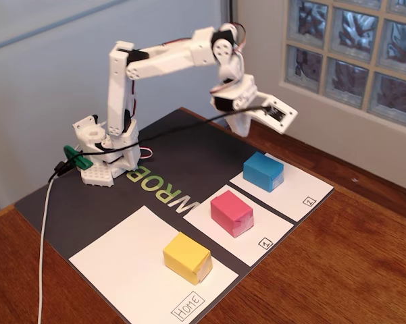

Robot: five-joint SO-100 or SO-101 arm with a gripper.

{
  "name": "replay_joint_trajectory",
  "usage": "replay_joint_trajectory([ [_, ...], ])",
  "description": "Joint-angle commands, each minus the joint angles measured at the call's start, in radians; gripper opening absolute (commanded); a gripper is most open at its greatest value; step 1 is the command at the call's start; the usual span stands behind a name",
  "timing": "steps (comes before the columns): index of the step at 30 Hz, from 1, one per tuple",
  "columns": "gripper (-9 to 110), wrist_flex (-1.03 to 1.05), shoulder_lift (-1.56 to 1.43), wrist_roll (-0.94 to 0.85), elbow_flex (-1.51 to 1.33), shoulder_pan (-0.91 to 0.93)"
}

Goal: Move box blue to home

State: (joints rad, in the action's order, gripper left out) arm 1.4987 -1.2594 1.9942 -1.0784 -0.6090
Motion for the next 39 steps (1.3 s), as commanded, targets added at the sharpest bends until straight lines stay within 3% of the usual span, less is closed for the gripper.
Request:
replay_joint_trajectory([
  [1,-1,-0.032,0.035,-0.015,0.063,-0.014],
  [13,0,-0.067,0.207,-0.021,0.221,-0.066],
  [26,34,-0.098,0.238,0.006,0.275,-0.089],
  [39,34,-0.101,0.305,0.035,0.261,-0.077],
])
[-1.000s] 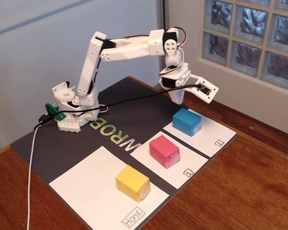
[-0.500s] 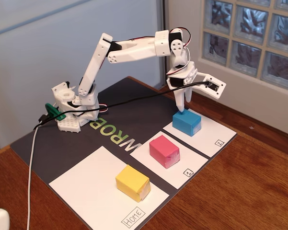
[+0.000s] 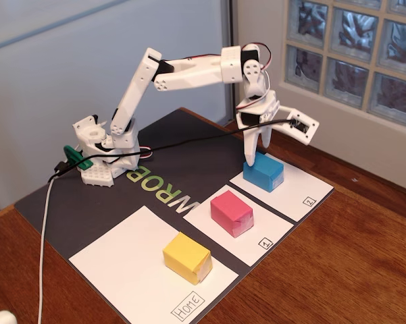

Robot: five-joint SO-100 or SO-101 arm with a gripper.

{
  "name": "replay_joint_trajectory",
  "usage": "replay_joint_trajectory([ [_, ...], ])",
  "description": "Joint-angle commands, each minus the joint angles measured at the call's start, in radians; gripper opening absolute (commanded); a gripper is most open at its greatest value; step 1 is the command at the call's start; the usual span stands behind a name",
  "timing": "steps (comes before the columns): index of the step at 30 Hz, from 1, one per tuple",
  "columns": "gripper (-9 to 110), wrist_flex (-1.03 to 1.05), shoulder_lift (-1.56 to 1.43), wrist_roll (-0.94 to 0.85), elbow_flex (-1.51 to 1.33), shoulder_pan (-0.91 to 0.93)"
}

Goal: Move box blue to home

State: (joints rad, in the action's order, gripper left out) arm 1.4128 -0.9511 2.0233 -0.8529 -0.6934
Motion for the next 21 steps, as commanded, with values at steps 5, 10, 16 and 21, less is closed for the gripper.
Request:
replay_joint_trajectory([
  [5,34,-0.046,0.035,0.014,0.035,0.011],
  [10,34,-0.066,0.064,0.014,0.037,0.026],
  [16,34,-0.084,0.091,0.011,0.035,0.04],
  [21,31,-0.086,0.101,0.009,0.029,0.043],
])
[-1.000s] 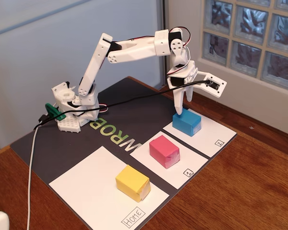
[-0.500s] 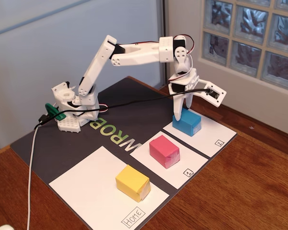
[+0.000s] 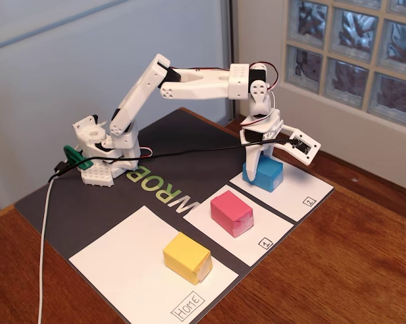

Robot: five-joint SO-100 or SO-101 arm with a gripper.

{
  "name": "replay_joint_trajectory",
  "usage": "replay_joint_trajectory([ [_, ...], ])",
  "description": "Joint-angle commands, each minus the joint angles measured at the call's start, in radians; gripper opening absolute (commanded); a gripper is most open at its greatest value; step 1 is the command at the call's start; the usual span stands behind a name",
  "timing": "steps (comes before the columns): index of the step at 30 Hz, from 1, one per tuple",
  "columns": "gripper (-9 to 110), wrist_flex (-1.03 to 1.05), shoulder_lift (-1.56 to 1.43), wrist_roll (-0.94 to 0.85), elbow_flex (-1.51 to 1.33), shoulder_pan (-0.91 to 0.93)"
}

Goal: Move box blue to home

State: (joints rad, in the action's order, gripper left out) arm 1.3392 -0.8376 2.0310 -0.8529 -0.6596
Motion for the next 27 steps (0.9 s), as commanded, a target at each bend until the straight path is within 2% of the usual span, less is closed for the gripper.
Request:
replay_joint_trajectory([
  [1,29,-0.014,-0.011,0.0,0.026,0.009],
  [11,1,-0.014,-0.008,-0.002,-0.015,0.011],
  [19,0,-0.067,-0.02,0.046,-0.018,0.026],
  [27,0,-0.058,-0.167,-0.006,-0.107,0.049],
])
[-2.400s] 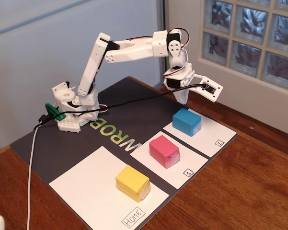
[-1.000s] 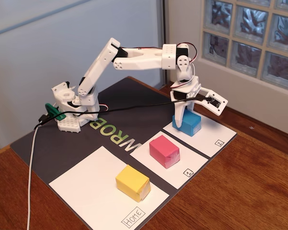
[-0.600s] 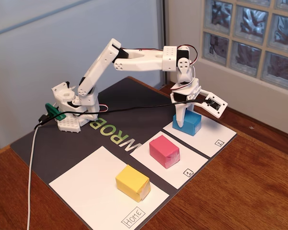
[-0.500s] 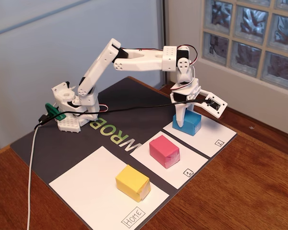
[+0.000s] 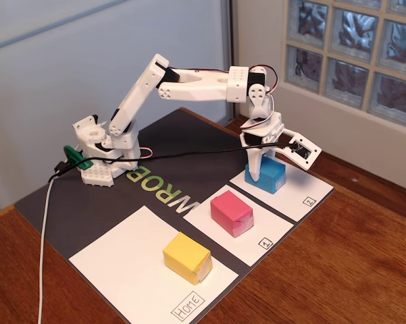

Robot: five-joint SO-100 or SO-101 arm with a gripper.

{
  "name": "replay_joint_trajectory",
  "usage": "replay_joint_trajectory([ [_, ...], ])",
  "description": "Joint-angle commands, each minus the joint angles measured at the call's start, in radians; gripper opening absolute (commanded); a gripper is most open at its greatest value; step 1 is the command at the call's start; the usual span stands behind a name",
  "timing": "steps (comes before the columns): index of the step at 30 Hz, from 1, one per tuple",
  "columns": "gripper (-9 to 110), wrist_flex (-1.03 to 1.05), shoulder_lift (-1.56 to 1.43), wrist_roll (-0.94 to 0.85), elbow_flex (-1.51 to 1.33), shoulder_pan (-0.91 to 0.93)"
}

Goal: Move box blue to home

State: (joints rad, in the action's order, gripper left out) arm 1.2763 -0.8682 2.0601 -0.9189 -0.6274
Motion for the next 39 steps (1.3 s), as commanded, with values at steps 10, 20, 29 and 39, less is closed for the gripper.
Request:
replay_joint_trajectory([
  [10,0,0.063,-0.394,-0.129,-0.172,0.035],
  [20,0,0.186,-0.635,-0.167,-0.222,0.038],
  [29,0,0.298,-0.92,-0.204,-0.402,0.067],
  [39,0,0.422,-1.198,-0.275,-0.598,0.249],
])
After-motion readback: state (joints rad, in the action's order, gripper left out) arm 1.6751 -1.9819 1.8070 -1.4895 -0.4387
